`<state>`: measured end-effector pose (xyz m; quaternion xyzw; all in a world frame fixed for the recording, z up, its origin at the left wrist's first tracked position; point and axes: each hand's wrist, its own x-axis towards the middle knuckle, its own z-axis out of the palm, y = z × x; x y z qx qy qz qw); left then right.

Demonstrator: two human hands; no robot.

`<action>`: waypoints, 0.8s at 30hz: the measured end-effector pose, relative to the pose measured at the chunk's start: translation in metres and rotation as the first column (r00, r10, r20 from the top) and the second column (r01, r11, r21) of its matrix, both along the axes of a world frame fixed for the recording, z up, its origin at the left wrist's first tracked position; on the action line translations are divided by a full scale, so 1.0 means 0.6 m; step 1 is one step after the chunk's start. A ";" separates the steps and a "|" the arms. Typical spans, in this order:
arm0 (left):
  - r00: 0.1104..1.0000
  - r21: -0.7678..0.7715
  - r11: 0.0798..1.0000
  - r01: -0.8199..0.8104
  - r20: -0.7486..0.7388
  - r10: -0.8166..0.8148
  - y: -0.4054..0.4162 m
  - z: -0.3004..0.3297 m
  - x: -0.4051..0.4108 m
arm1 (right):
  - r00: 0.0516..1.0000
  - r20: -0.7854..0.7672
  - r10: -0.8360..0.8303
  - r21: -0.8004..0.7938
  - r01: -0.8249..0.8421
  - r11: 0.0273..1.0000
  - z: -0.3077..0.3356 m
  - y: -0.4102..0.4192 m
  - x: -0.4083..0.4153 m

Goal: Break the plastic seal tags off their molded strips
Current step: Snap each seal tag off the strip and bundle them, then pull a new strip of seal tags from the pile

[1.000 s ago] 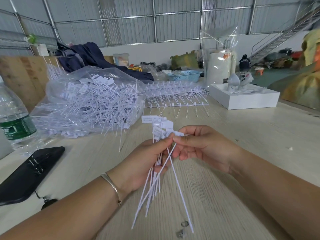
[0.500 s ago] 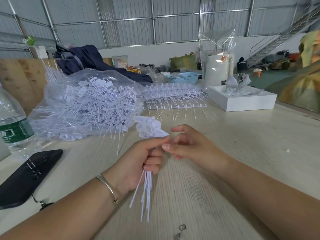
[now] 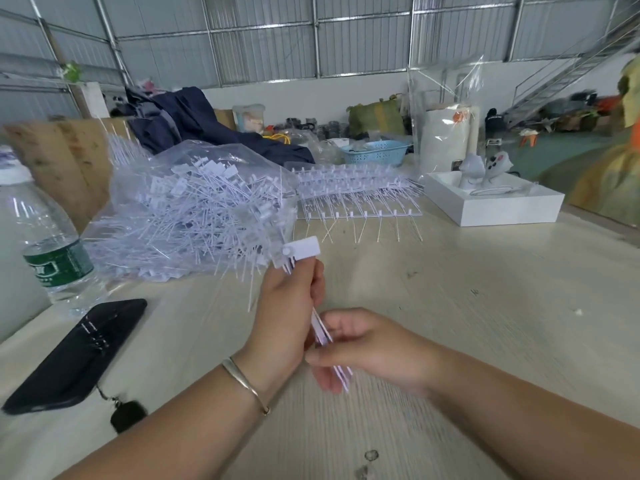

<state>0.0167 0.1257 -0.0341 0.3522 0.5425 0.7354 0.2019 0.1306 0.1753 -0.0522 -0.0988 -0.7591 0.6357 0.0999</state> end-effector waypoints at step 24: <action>0.709 -0.235 0.887 -0.398 -0.692 0.135 0.019 0.028 -0.129 | 0.941 -0.059 -0.332 0.103 0.337 0.936 0.002 0.016 0.000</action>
